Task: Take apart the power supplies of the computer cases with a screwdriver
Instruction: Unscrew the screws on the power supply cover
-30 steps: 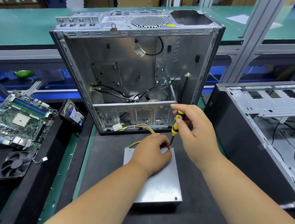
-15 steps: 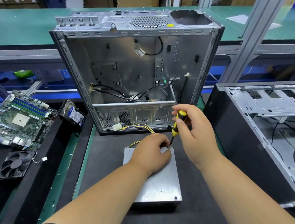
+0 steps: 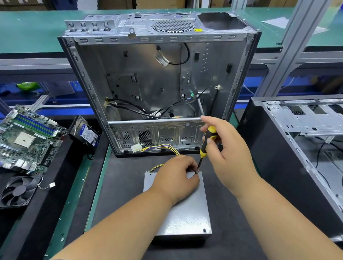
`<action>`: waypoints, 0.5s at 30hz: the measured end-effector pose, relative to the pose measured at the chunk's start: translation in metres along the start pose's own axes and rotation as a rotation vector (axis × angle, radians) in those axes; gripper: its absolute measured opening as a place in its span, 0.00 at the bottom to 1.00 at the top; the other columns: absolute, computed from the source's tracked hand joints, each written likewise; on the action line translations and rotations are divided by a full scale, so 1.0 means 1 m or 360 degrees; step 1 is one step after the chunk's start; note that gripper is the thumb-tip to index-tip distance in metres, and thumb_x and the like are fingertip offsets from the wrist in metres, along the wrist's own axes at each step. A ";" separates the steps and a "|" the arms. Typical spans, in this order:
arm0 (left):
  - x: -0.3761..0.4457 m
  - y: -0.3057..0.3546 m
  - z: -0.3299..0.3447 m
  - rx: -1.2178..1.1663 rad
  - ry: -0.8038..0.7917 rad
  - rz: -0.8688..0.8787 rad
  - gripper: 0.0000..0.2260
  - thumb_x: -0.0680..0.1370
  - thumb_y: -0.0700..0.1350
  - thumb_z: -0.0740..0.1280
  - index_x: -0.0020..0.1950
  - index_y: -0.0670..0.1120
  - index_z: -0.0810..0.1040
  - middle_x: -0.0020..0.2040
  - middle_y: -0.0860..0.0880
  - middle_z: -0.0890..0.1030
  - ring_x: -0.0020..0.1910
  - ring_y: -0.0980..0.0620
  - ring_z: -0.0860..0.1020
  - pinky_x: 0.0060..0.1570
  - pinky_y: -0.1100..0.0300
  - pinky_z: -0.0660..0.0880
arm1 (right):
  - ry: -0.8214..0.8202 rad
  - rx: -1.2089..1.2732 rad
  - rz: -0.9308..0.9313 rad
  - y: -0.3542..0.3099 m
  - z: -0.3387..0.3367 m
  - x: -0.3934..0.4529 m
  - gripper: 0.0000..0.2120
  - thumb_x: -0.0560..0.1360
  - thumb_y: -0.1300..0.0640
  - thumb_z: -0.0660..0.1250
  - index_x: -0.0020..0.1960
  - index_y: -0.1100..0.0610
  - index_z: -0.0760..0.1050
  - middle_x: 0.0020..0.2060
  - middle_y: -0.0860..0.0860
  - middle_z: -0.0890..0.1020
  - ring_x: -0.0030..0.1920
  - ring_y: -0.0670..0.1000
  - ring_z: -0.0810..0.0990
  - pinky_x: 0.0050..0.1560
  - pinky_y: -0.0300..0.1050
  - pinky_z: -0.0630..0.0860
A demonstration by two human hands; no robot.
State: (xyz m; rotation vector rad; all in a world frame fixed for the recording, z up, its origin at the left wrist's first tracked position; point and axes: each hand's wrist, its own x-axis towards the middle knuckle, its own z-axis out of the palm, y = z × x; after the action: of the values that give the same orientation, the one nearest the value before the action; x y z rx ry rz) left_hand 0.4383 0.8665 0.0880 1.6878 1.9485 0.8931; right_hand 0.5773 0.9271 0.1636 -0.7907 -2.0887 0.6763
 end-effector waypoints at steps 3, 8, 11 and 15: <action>0.000 -0.001 0.001 -0.0007 0.0003 0.0009 0.05 0.73 0.45 0.70 0.43 0.52 0.75 0.42 0.56 0.74 0.45 0.55 0.73 0.47 0.58 0.73 | 0.0017 -0.0021 -0.0025 0.001 0.001 -0.002 0.14 0.79 0.58 0.62 0.64 0.54 0.76 0.55 0.44 0.77 0.55 0.45 0.76 0.54 0.46 0.76; 0.001 -0.001 0.002 -0.0004 0.0010 0.0000 0.05 0.73 0.45 0.70 0.43 0.53 0.74 0.41 0.57 0.74 0.45 0.56 0.72 0.46 0.59 0.72 | 0.0139 -0.0136 -0.0082 0.001 0.002 0.003 0.15 0.74 0.58 0.75 0.60 0.56 0.80 0.51 0.48 0.72 0.48 0.42 0.72 0.52 0.34 0.71; 0.000 -0.001 0.001 0.0012 -0.0001 0.0009 0.06 0.73 0.45 0.69 0.43 0.54 0.73 0.41 0.57 0.73 0.45 0.56 0.72 0.47 0.58 0.73 | 0.0114 -0.0154 -0.0053 0.000 0.003 0.003 0.18 0.75 0.62 0.74 0.63 0.53 0.79 0.51 0.46 0.73 0.47 0.42 0.73 0.50 0.37 0.73; 0.000 0.001 0.000 -0.0001 0.0007 0.0015 0.04 0.73 0.44 0.69 0.44 0.51 0.75 0.43 0.55 0.75 0.46 0.54 0.73 0.48 0.56 0.74 | 0.0047 -0.0051 0.0058 0.000 -0.001 0.000 0.21 0.76 0.66 0.68 0.67 0.53 0.74 0.54 0.44 0.77 0.54 0.43 0.75 0.56 0.40 0.75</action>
State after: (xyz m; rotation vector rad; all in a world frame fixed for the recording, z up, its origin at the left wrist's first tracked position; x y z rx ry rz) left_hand 0.4389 0.8667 0.0887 1.6972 1.9445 0.9012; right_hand 0.5775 0.9273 0.1643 -0.8532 -2.0675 0.6485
